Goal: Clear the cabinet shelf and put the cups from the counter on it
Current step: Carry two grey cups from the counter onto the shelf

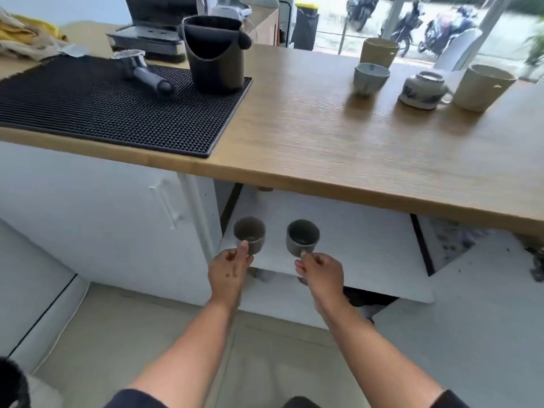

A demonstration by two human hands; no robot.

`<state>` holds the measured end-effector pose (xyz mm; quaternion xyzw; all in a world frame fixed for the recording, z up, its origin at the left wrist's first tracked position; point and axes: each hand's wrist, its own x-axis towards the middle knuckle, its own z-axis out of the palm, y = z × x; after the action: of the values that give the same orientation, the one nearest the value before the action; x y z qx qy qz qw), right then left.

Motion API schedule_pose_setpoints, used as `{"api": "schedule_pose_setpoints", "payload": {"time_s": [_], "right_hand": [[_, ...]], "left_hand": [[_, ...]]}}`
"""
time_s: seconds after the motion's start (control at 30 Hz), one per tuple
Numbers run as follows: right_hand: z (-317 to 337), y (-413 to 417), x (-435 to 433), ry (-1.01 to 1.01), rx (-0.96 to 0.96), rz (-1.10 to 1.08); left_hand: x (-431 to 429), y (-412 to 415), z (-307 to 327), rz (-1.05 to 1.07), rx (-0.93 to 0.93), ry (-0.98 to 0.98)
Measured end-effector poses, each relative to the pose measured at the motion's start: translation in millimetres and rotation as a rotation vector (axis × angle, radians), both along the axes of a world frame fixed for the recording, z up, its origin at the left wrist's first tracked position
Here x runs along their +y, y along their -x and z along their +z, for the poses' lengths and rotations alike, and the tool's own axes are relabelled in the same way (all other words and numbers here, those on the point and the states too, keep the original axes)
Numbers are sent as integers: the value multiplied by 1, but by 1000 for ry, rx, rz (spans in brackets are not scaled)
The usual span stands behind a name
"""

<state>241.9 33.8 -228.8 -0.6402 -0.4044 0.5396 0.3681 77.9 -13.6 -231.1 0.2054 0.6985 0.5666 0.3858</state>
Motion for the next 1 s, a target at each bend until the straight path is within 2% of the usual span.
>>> {"api": "schedule_pose_setpoints", "payload": {"time_s": [0.1,0.3,0.43,0.57,0.73,0.9,1.0], "right_hand": [[-24,11,30,-45,39,-10],[-69,29,80,-139,157,-21],[-91,38,110,-207,199,-21],[-106,45,123,-246,101,12],[-105,49,144,-347,90,41],[-105,35,147,-383,-76,151],[-102,16,165,-499,-328,131]], "left_hand": [[27,9,-24,-15,80,100],[70,30,-69,21,291,131],[101,45,-97,41,166,-34],[117,54,-109,-20,103,-26],[140,64,-103,-102,97,-99],[139,68,-105,-141,339,5],[131,65,-111,-150,488,31]]}}
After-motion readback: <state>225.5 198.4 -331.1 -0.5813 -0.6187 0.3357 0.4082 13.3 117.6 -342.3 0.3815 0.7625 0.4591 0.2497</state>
